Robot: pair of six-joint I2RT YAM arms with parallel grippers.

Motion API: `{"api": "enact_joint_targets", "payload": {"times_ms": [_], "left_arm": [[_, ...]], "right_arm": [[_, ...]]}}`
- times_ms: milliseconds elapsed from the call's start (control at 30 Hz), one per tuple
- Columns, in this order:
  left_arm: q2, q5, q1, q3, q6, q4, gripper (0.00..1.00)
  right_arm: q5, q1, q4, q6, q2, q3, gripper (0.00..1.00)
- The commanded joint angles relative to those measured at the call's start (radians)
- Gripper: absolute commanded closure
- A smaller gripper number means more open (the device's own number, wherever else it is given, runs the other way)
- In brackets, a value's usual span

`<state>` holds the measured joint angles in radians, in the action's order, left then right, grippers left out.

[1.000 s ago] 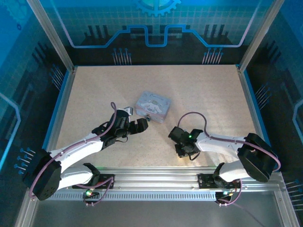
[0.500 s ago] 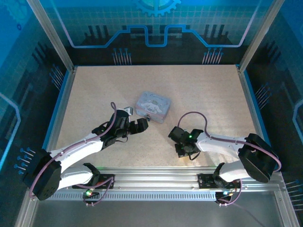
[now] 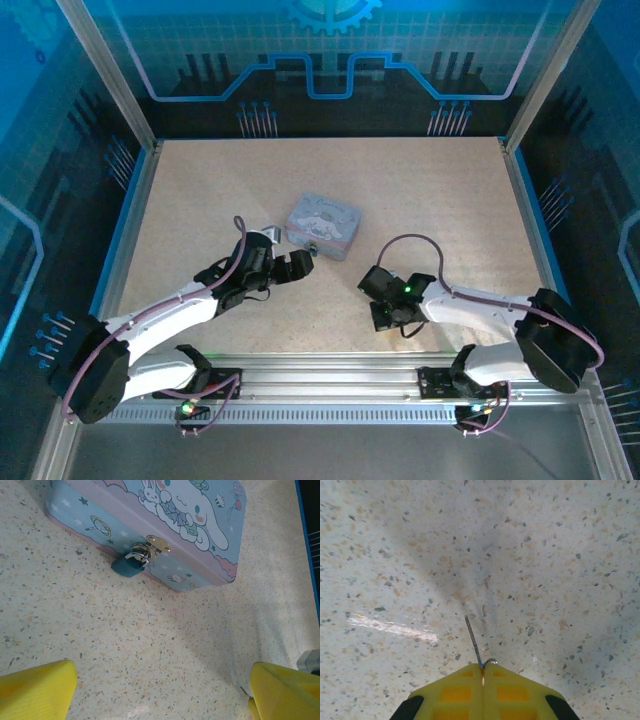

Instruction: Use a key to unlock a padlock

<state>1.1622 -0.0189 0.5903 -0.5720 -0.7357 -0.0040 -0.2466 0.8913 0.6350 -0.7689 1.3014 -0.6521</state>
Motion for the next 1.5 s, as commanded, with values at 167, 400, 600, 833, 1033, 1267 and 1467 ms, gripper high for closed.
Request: {"api": "enact_joint_targets", "payload": {"times_ms": [167, 400, 600, 833, 1033, 1267, 1467], "left_arm": [[-0.042, -0.081, 0.005, -0.002, -0.072, 0.019, 0.1], [-0.045, -0.178, 0.007, -0.001, -0.137, 0.107, 0.14], [-0.013, -0.202, 0.071, -0.026, -0.162, 0.188, 0.21], [0.086, -0.206, 0.168, -0.085, -0.155, 0.263, 0.3], [0.171, -0.214, 0.22, -0.134, -0.149, 0.305, 0.41], [0.206, -0.204, 0.236, -0.15, -0.15, 0.315, 0.55], [0.217, -0.203, 0.237, -0.156, -0.15, 0.311, 0.69]], "right_arm": [[0.086, -0.01, -0.108, 0.077, -0.129, 0.037, 0.97], [0.198, -0.057, -0.3, 0.148, -0.282, 0.08, 0.97], [0.24, -0.074, -0.44, 0.148, -0.371, 0.109, 0.98], [0.273, -0.074, -0.496, 0.117, -0.375, 0.105, 0.98], [0.308, -0.089, -0.539, 0.042, -0.37, 0.115, 0.98], [0.348, -0.114, -0.567, 0.007, -0.375, 0.129, 0.98], [0.379, -0.13, -0.608, -0.015, -0.381, 0.153, 0.97]]}}
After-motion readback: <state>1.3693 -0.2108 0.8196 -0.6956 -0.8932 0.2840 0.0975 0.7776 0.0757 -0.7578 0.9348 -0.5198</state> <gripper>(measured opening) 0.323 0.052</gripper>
